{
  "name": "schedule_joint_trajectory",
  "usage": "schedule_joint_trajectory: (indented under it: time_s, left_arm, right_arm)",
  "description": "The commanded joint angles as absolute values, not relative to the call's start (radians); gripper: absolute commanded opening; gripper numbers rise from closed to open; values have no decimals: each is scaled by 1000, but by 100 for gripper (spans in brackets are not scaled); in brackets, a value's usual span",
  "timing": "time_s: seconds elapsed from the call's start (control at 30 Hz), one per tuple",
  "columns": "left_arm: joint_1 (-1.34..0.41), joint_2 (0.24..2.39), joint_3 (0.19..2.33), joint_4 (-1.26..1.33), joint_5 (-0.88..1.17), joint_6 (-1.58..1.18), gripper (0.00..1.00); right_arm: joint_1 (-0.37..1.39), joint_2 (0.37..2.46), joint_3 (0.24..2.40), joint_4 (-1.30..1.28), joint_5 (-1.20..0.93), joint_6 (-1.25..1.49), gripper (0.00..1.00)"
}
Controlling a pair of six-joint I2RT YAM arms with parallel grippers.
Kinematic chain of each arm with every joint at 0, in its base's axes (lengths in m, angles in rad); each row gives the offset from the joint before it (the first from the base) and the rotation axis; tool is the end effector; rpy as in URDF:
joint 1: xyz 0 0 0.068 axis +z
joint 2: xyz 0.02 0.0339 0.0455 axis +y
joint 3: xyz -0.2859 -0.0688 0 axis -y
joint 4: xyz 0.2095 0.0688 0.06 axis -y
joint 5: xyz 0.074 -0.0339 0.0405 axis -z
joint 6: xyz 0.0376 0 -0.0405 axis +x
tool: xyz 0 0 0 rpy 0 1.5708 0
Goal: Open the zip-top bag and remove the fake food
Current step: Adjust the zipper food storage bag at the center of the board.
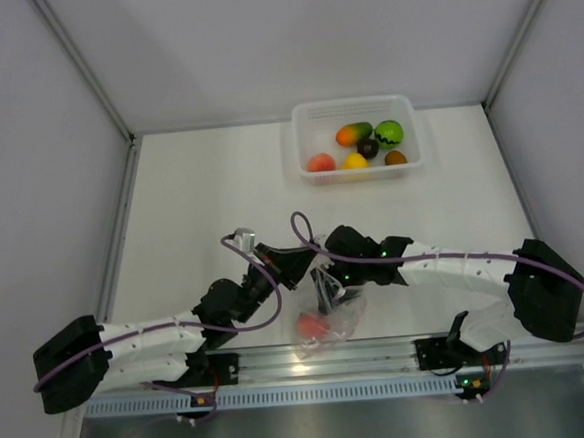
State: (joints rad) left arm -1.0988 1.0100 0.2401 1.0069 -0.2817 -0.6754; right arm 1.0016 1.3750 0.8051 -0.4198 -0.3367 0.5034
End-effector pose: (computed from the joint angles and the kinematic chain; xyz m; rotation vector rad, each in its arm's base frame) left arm 0.0853 -0.1441 0.2787 0.0492 1.4667 -1.2930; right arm 0.1152 0.2032 0.2399 -0.8276 2.6765 0.9189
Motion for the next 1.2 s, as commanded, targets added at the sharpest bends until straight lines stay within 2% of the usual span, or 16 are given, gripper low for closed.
schedule_joint_trajectory:
  time_s: [0.0,0.13,0.3,0.53,0.8,0.93,1.1,1.13,1.17]
  left_arm:
    - [-1098,1003,253,1049,-301,-632,0]
    - [-1098,1031,308,1049,-278,-620,0]
    - [-1098,1068,389,1055,-224,-611,0]
    - [-1138,1170,437,1213,-97,-575,0]
    - [-1184,1258,468,1287,-50,-505,0]
    - [-1180,1292,526,1263,-104,-446,0]
    - [-1097,1385,659,1236,-22,-480,0]
    - [-1094,1397,681,1236,-14,-473,0]
    - [-1094,1416,696,1236,-5,-474,0]
  right_arm:
    - [1019,1364,833,-394,-243,545,41]
    - [1012,1378,861,-451,-112,560,28]
    - [1003,1353,848,-414,-58,626,20]
    - [973,1310,821,-326,-21,741,19]
    - [845,1215,736,-173,-115,844,18]
    - [807,1174,742,-202,-89,844,17]
    - [729,1170,764,-231,-103,810,14]
    - [721,1187,779,-260,-82,793,14]
    - [718,1196,799,-308,25,754,14]
